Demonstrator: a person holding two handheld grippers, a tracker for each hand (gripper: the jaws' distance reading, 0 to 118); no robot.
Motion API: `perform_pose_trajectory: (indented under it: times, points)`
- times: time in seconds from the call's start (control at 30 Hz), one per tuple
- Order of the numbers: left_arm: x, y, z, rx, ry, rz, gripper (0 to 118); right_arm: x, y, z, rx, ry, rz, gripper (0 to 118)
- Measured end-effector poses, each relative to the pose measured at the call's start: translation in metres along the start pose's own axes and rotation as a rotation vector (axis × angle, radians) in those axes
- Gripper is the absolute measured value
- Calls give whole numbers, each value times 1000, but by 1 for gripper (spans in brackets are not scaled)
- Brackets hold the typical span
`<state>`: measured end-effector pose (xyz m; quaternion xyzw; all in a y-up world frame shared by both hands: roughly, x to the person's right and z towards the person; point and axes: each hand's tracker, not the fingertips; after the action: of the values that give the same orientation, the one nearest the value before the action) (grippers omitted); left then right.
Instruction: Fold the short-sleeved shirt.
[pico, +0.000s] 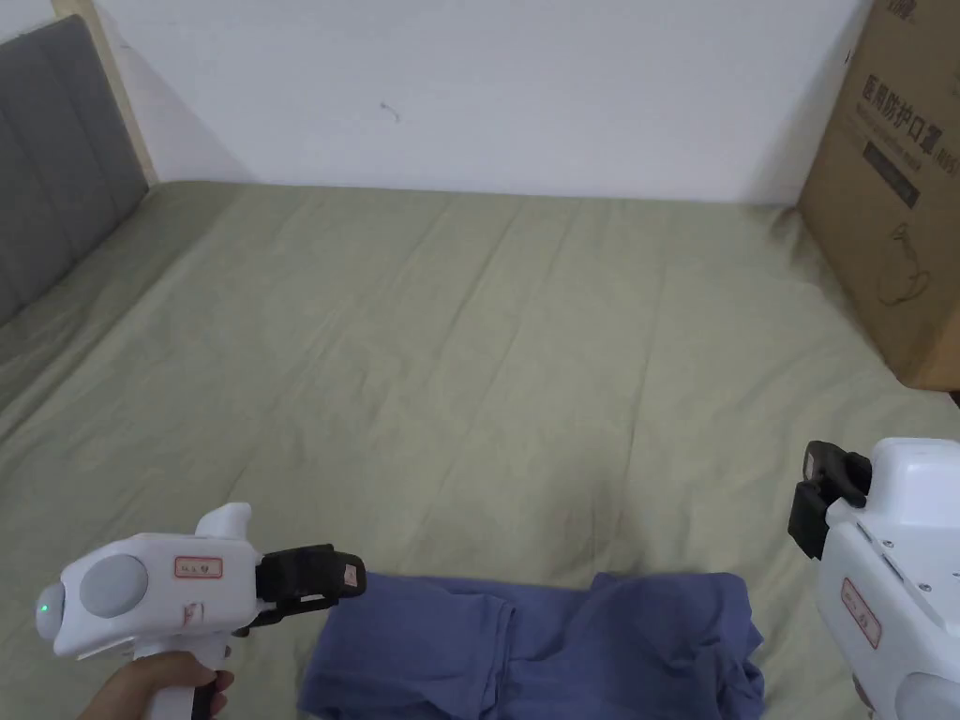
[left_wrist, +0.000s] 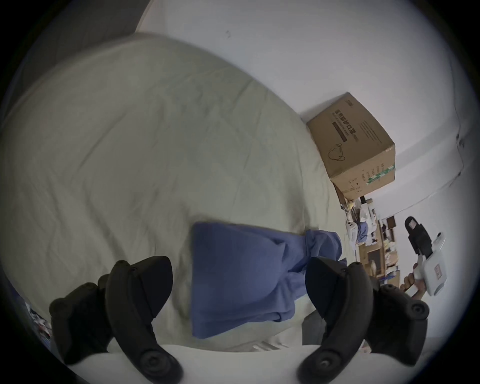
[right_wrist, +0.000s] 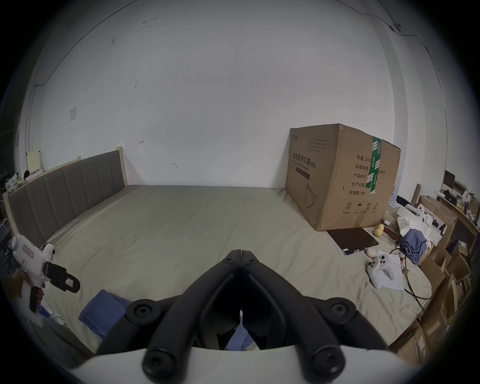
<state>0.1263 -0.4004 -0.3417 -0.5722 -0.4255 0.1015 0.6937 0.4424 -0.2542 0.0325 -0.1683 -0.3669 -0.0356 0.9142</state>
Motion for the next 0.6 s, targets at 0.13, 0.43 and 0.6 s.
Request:
perform_pose_trajectory:
  times: [0.13, 0.43, 0.6]
  points:
    - [-28, 1, -28, -71, -2, 19, 106, -3, -4, -4, -24, 0, 10, 0]
    - [-26, -9, -51, -125, 3, -50, 51, 3, -10, -11, -59, -25, 20, 0]
    - [-14, -14, -62, -133, 14, -91, 16, 4, -10, -12, -58, -25, 7, 0]
